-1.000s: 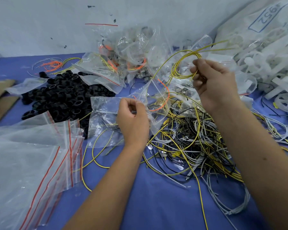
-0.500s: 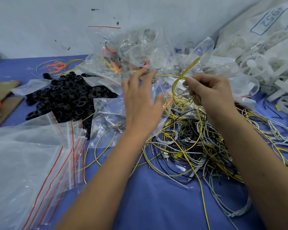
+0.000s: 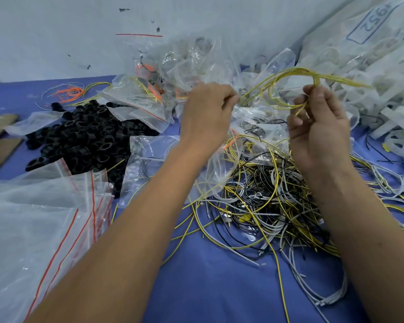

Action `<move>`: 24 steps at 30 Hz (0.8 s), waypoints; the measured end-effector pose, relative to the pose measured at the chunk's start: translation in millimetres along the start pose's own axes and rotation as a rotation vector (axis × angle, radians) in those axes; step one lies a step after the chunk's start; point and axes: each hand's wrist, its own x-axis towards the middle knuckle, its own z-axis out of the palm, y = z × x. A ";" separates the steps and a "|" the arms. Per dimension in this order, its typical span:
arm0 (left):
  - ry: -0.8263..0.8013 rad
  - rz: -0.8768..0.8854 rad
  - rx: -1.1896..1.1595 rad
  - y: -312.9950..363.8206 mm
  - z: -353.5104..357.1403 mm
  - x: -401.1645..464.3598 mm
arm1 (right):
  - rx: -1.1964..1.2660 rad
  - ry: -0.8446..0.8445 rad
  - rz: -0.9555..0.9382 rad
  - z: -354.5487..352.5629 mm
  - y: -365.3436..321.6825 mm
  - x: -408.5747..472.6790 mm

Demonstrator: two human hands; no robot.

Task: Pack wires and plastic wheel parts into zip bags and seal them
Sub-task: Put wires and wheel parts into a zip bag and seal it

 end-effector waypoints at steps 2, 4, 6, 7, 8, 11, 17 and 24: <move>0.014 0.035 -0.100 16.7 -2.7 2.9 | 0.183 -0.009 0.083 3.7 1.0 0.0; 0.035 0.012 -0.222 30.6 -3.1 5.8 | 0.306 -0.018 0.140 6.5 2.6 -0.2; 0.125 -0.017 -0.252 38.0 -4.4 8.0 | 0.336 -0.032 0.157 8.7 2.5 -0.2; 0.193 -0.023 -0.261 38.3 -5.5 8.8 | 0.337 -0.041 0.159 9.7 1.9 0.0; 0.245 -0.029 -0.281 37.2 -7.0 8.6 | 0.338 -0.048 0.161 10.6 1.2 -0.2; 0.132 -0.036 -0.273 29.9 -11.2 6.7 | 0.381 -0.050 0.186 12.0 -0.5 -0.2; -0.084 -0.132 -0.455 26.6 -3.1 -10.9 | 0.365 0.015 0.193 20.4 8.9 -3.1; 0.057 -0.555 -1.113 45.8 0.0 -19.9 | -0.202 -0.107 0.138 32.4 26.0 -26.4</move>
